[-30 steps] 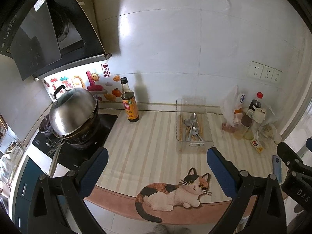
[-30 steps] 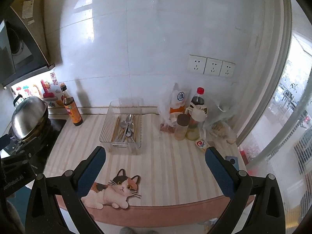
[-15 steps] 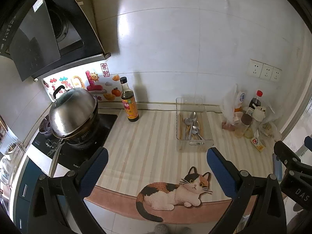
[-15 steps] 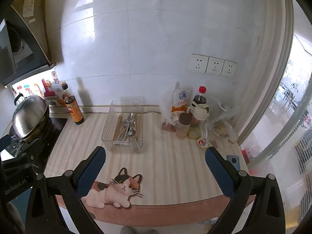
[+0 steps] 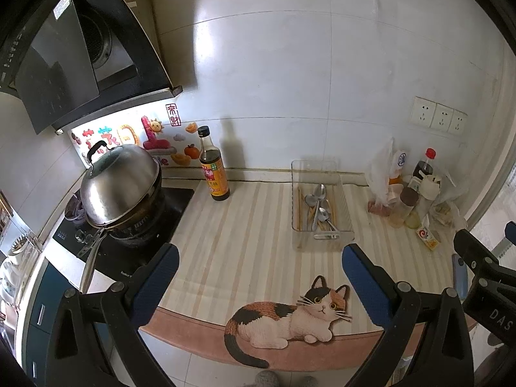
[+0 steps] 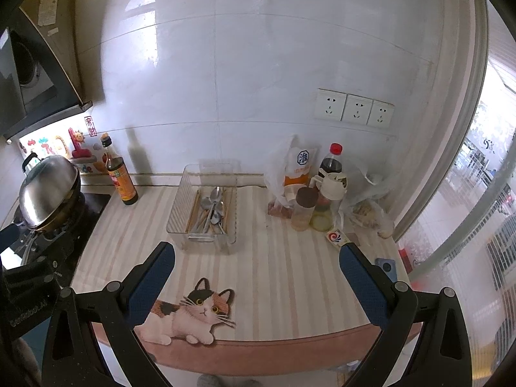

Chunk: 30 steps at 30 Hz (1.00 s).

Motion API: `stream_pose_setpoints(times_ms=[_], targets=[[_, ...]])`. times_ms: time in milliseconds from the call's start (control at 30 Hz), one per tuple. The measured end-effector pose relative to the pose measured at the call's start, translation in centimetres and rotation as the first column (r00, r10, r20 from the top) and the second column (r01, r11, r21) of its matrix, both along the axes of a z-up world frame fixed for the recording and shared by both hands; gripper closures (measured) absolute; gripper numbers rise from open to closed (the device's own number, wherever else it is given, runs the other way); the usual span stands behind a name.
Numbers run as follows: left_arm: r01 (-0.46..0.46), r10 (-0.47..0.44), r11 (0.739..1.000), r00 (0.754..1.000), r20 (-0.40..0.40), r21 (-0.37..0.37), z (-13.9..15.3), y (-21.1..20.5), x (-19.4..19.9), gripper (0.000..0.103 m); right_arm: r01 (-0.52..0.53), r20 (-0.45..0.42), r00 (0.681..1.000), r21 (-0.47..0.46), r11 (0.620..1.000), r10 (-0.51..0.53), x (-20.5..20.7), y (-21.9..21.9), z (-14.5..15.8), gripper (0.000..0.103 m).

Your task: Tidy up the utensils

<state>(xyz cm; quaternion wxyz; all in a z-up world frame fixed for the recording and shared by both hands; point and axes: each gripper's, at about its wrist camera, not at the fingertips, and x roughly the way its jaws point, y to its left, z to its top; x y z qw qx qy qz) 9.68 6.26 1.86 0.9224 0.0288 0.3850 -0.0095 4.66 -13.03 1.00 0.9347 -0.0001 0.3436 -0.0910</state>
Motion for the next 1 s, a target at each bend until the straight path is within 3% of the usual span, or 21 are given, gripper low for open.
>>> stream_pose_setpoints(times_ms=[1000], targets=[[-0.01, 0.01, 1.0, 1.0, 0.0, -0.007, 0.05, 0.37, 0.43, 0.0, -0.018, 0.001, 1.0, 0.001, 1.0, 0.018, 0.8, -0.57, 0.16, 0.0]])
